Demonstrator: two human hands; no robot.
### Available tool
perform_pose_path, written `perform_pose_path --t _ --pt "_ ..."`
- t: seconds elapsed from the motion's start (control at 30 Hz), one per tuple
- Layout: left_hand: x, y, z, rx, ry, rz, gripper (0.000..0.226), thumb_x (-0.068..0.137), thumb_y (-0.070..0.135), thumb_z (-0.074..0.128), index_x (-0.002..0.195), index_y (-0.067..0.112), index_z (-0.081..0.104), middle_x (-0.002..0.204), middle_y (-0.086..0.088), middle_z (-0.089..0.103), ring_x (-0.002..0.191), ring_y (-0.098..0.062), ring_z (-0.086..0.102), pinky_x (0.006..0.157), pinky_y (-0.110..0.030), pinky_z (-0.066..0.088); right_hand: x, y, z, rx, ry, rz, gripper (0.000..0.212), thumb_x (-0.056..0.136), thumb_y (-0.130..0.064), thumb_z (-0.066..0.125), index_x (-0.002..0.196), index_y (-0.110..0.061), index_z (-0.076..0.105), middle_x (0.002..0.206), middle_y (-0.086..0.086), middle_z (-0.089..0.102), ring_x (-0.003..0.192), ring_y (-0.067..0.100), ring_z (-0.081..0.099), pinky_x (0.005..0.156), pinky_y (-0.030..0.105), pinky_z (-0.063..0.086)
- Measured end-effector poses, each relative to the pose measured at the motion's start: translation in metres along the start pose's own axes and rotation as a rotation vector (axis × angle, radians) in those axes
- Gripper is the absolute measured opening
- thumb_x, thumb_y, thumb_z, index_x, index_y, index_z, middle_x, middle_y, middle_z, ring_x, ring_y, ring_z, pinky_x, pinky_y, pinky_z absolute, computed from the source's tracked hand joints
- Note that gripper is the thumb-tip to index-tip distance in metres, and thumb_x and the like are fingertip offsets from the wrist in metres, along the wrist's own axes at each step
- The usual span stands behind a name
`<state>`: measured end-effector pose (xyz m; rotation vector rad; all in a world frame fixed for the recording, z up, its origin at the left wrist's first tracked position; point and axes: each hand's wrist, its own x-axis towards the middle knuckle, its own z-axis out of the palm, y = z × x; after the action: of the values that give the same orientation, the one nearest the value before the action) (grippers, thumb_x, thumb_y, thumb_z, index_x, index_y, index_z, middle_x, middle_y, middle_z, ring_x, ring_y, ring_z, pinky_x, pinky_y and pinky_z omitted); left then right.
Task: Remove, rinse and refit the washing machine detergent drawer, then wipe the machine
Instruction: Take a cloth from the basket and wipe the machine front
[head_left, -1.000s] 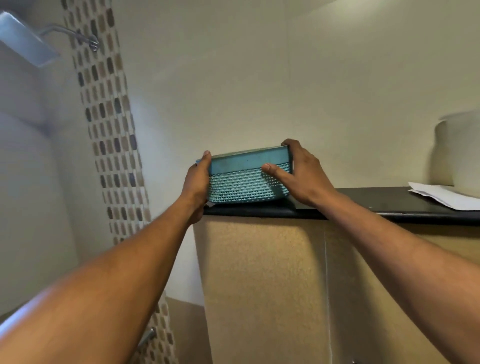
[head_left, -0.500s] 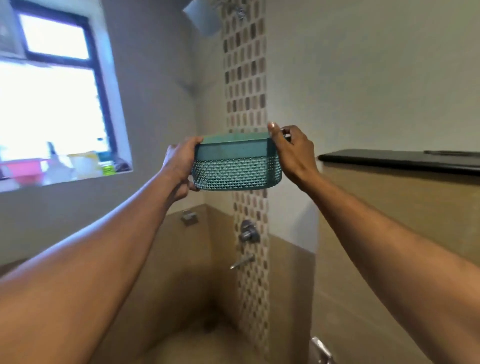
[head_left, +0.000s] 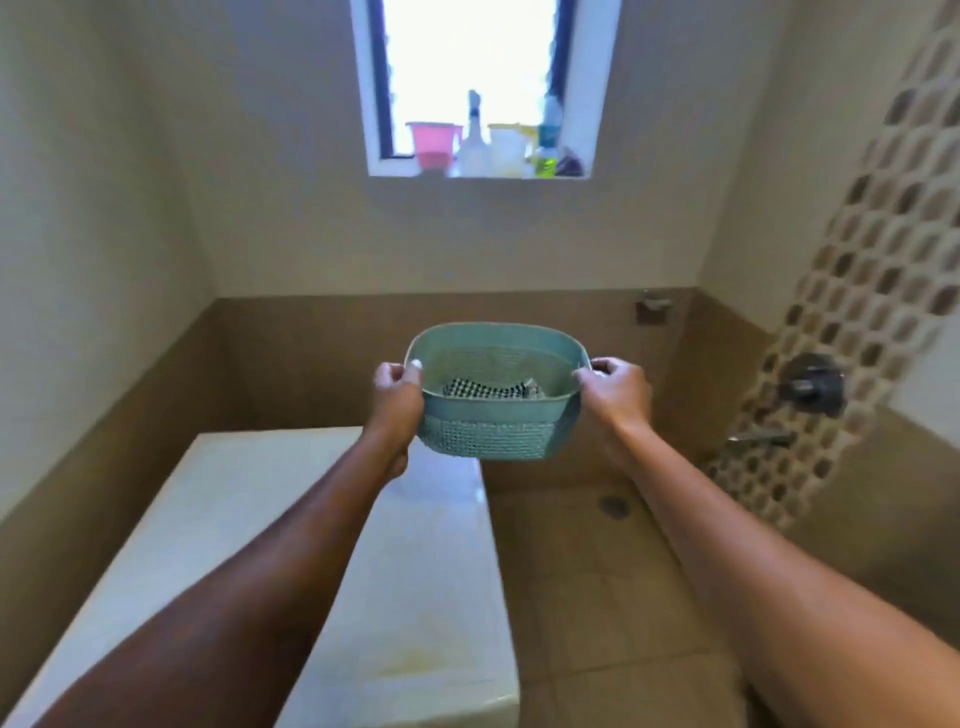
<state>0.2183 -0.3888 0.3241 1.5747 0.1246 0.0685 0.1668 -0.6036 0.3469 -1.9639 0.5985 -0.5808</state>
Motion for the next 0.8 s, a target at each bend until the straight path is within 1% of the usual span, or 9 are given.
perform_pose_path --t 0.07,0.13,0.2,0.3,0.43,0.53,0.67,0.73,0.8 --pt "0.012 -0.035 -0.038 0.056 0.053 -0.025 0.016 0.103 0.027 0.045 0.102 0.014 0.053 0.091 -0.003 0.058 0.072 -0.012 0.046 0.057 -0.029 0.034 -0.015 0.015 0.046 0.015 -0.080 0.053 0.016 0.082 -0.017 0.065 0.094 -0.012 0.075 0.090 0.008 0.075 0.081 0.022 0.067 0.068 0.031 0.053" --pt "0.023 -0.069 -0.075 0.100 0.093 -0.067 0.016 0.102 0.025 0.048 0.103 0.011 0.056 0.096 -0.005 0.061 0.077 -0.016 0.049 0.058 -0.029 0.036 -0.027 0.033 0.095 0.017 -0.182 0.124 0.018 0.079 -0.018 0.069 0.096 -0.013 0.074 0.091 0.008 0.076 0.085 0.025 0.070 0.078 0.041 0.058" --pt "0.032 -0.102 -0.106 0.143 0.124 -0.130 0.017 0.101 0.024 0.050 0.107 0.011 0.058 0.107 -0.007 0.063 0.089 -0.020 0.054 0.067 -0.032 0.044 -0.037 0.055 0.139 0.038 -0.272 0.209 0.022 0.075 -0.020 0.071 0.097 -0.015 0.072 0.090 0.007 0.076 0.085 0.026 0.072 0.081 0.049 0.059" --pt "0.037 -0.144 -0.144 0.189 0.142 -0.190 0.015 0.101 0.020 0.051 0.110 0.010 0.057 0.114 -0.005 0.060 0.104 -0.024 0.057 0.086 -0.038 0.050 -0.061 0.084 0.191 0.068 -0.352 0.326 0.028 0.084 -0.013 0.071 0.111 -0.008 0.067 0.095 0.011 0.074 0.081 0.028 0.071 0.076 0.048 0.060" --pt "0.039 -0.195 -0.178 0.218 0.149 -0.293 0.012 0.100 0.020 0.053 0.108 0.012 0.056 0.116 -0.006 0.063 0.106 -0.027 0.060 0.088 -0.045 0.052 -0.093 0.108 0.237 0.090 -0.397 0.369 0.025 0.091 -0.015 0.064 0.116 -0.012 0.064 0.098 0.007 0.074 0.088 0.029 0.071 0.078 0.049 0.060" --pt "0.044 -0.209 -0.187 0.235 0.164 -0.325 0.008 0.099 0.019 0.053 0.105 0.016 0.055 0.114 -0.006 0.063 0.104 -0.026 0.062 0.086 -0.048 0.054 -0.093 0.099 0.256 -0.022 -0.329 0.311 0.019 0.090 -0.019 0.063 0.108 -0.018 0.065 0.094 0.003 0.073 0.085 0.024 0.069 0.076 0.040 0.059" --pt "0.053 -0.203 -0.183 0.331 0.191 -0.298 0.008 0.098 0.015 0.051 0.104 0.010 0.054 0.092 -0.002 0.060 0.079 -0.021 0.056 0.068 -0.034 0.047 -0.080 0.093 0.263 -0.176 -0.308 0.264 0.015 0.086 -0.014 0.063 0.101 -0.018 0.066 0.085 0.007 0.072 0.070 0.024 0.067 0.050 0.025 0.047" --pt "0.053 -0.203 -0.182 0.424 0.195 -0.269 0.006 0.097 0.015 0.049 0.099 0.011 0.053 0.085 -0.005 0.061 0.069 -0.022 0.053 0.062 -0.032 0.043 -0.079 0.096 0.263 -0.214 -0.320 0.249 0.018 0.085 -0.012 0.062 0.101 -0.019 0.066 0.083 0.005 0.072 0.069 0.025 0.068 0.051 0.031 0.053" --pt "0.055 -0.207 -0.182 0.516 0.189 -0.229 0.006 0.095 0.016 0.049 0.098 0.013 0.053 0.088 -0.009 0.062 0.072 -0.026 0.056 0.064 -0.037 0.048 -0.079 0.099 0.262 -0.216 -0.333 0.262 0.020 0.082 -0.010 0.063 0.099 -0.020 0.066 0.079 0.003 0.073 0.069 0.027 0.069 0.061 0.044 0.060"
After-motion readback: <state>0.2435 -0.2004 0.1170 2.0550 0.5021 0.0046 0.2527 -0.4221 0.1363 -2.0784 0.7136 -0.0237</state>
